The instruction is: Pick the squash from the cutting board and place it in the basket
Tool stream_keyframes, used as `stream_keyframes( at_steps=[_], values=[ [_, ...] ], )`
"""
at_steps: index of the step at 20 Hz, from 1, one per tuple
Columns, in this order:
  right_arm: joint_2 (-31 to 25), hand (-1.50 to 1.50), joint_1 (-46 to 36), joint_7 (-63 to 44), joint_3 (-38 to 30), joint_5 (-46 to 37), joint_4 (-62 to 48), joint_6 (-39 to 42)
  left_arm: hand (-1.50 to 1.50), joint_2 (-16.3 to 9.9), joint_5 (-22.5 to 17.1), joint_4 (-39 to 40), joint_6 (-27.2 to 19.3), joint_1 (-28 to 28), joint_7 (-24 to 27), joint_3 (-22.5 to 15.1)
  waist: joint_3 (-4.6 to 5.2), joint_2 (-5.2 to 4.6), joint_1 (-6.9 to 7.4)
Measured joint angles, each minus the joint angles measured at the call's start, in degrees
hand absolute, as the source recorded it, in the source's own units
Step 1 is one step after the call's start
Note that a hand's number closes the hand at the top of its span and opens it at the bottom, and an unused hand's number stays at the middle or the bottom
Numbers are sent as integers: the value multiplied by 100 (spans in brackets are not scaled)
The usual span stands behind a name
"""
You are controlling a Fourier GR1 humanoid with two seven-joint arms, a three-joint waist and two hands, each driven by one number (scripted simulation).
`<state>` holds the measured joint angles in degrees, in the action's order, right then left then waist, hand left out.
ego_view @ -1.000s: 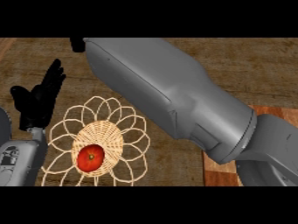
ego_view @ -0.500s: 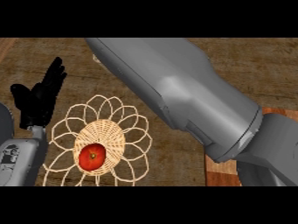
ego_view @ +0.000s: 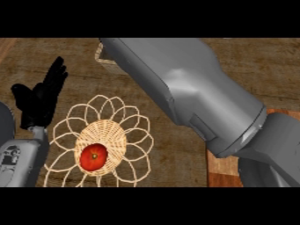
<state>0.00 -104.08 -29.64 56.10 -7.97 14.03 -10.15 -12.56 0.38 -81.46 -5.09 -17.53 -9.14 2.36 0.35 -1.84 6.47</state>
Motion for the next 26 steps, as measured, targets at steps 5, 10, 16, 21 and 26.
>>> stream_keyframes(
  at_steps=[5, 10, 16, 21, 26],
  values=[
    [-1, 150, 133, 172, -44, 18, -150, 176, 0, -55, -44, -59, 63, 40, -9, 47, -4, -4, 0],
    [-1, 150, 247, 198, -9, -48, -182, 128, 0, 9, -6, -83, 30, -20, -81, -13, -4, -18, 19],
    [0, 150, 383, 245, 93, -183, -259, 172, 0, 7, -4, -44, 51, -7, 27, 15, -4, -23, 24],
    [-1, 150, 516, 280, 158, -281, -353, 203, 0, 62, 48, -137, 13, 15, -37, -54, -6, -30, 64],
    [0, 150, 607, 266, 188, -329, -316, 354, 0, 71, 40, -105, 26, -30, -58, -44, -6, -33, 69]
  ],
)
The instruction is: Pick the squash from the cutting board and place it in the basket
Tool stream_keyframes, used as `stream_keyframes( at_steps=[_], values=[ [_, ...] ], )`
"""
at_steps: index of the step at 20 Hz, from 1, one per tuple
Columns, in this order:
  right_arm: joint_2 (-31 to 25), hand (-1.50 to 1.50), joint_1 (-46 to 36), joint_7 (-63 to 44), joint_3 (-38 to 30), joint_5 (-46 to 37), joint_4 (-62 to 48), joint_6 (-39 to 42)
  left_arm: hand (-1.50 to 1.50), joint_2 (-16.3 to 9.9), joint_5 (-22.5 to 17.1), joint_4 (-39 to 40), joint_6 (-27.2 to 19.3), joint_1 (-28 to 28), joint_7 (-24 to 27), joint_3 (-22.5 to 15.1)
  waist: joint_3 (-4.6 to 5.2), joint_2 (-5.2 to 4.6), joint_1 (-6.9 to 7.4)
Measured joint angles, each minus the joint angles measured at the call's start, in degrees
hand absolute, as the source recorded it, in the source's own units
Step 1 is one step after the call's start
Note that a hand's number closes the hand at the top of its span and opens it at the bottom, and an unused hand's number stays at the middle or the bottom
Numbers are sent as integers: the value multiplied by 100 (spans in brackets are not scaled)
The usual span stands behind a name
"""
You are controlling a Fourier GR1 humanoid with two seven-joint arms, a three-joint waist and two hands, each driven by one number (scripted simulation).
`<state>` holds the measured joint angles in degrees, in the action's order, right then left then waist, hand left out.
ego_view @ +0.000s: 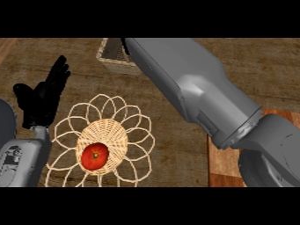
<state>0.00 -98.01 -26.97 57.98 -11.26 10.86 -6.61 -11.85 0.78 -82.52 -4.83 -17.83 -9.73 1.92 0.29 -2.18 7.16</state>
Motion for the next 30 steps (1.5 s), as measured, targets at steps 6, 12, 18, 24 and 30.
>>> stream_keyframes(
  at_steps=[6, 12, 18, 24, 30],
  values=[
    [-1, 150, 130, 58, -80, 46, -36, 213, 0, -20, -8, 15, 13, -45, -57, 33, -3, 7, -18],
    [0, 150, 200, 47, -221, 148, -54, 388, 0, 42, 37, 61, -9, 26, 47, -3, -3, -1, -11],
    [-1, 150, 349, -395, -280, 215, -43, 682, 0, 56, 73, 14, -29, 10, -35, -29, -4, 21, -15],
    [-1, -150, 347, -585, -507, 345, 2, 185, 0, 56, 55, 93, -7, -17, 55, 15, -7, 9, -17],
    [-1, -150, 203, -516, -1046, 695, 81, -798, 0, 51, 44, 59, -7, 69, 55, 42, -13, 29, -61]
  ],
)
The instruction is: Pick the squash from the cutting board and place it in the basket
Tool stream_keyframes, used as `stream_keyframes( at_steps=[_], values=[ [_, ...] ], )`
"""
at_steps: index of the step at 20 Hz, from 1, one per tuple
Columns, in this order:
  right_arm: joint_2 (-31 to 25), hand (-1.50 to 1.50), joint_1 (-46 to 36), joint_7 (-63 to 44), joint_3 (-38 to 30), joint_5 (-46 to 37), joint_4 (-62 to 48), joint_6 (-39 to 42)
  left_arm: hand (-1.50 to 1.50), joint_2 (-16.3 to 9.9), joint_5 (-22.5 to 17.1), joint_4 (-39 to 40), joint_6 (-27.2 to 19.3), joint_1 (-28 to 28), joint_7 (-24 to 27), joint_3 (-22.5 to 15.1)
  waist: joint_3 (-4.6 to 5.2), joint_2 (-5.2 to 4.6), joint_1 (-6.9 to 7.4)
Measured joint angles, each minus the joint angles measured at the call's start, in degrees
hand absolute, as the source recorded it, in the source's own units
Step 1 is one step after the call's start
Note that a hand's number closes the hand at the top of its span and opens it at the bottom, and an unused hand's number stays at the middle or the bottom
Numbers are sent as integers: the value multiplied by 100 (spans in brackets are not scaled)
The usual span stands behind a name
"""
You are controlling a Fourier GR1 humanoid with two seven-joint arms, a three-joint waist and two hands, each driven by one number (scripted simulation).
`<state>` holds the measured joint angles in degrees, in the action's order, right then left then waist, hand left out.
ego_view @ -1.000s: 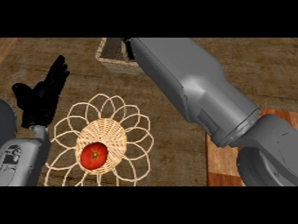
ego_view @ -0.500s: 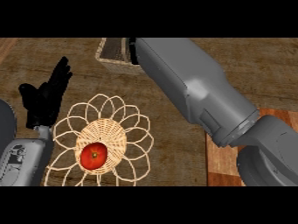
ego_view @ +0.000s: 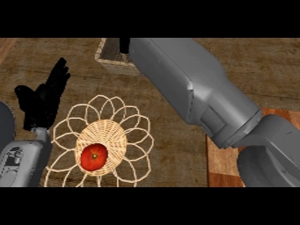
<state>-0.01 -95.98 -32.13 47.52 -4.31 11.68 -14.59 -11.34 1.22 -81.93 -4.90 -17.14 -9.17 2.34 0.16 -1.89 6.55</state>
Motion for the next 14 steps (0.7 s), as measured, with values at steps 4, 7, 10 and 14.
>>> stream_keyframes(
  at_steps=[4, 7, 10, 14],
  values=[
    [-11, -150, -175, -46, -474, 315, 22, -735, 0, -20, -14, -1, -13, 9, -16, 52, -3, 25, -81],
    [-22, -150, -239, -75, -795, 517, -25, -1168, 0, -75, -58, -37, 14, 101, 18, 132, -3, 54, -158],
    [-128, -150, -272, -10, -1138, 736, -75, -1386, 0, -89, -66, 25, 10, 175, 96, 191, -5, 73, -265],
    [-447, -150, -7, 325, -1595, 1047, 62, -1559, 0, -115, -87, -8, -20, 292, 105, 282, -12, 121, -417]
  ],
)
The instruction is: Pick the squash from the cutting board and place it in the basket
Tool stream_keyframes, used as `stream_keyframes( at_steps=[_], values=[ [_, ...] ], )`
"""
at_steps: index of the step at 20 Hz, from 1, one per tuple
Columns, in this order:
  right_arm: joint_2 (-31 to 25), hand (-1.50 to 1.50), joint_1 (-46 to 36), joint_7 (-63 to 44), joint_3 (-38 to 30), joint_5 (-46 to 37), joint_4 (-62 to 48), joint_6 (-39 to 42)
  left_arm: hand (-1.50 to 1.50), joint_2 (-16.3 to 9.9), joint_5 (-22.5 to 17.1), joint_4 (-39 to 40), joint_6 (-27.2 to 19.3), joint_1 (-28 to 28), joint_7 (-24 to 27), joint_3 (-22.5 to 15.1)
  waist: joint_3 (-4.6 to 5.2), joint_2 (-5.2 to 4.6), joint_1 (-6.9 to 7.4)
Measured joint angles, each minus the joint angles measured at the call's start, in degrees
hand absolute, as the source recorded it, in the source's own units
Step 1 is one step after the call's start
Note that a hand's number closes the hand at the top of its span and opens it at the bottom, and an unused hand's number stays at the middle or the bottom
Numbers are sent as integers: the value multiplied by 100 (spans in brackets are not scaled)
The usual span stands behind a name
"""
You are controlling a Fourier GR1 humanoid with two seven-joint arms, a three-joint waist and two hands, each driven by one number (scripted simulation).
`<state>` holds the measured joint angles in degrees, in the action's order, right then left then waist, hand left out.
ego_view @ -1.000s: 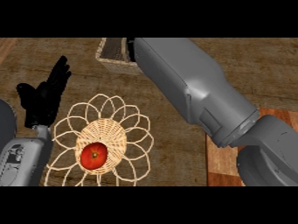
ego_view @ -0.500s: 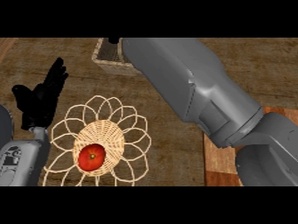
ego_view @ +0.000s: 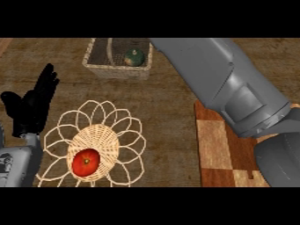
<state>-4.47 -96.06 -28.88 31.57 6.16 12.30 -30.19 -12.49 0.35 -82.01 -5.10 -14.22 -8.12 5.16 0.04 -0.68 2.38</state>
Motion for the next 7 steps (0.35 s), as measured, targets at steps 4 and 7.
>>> stream_keyframes(
  at_steps=[4, 7],
  values=[
    [-183, -150, 386, 295, -269, 117, 277, 13, 0, -23, 16, -31, -11, 86, -7, 44, -3, 40, -119],
    [-393, -150, 745, 532, -421, 169, 621, 164, 0, -41, 0, -173, -13, 214, -78, 83, -5, 68, -183]
  ],
)
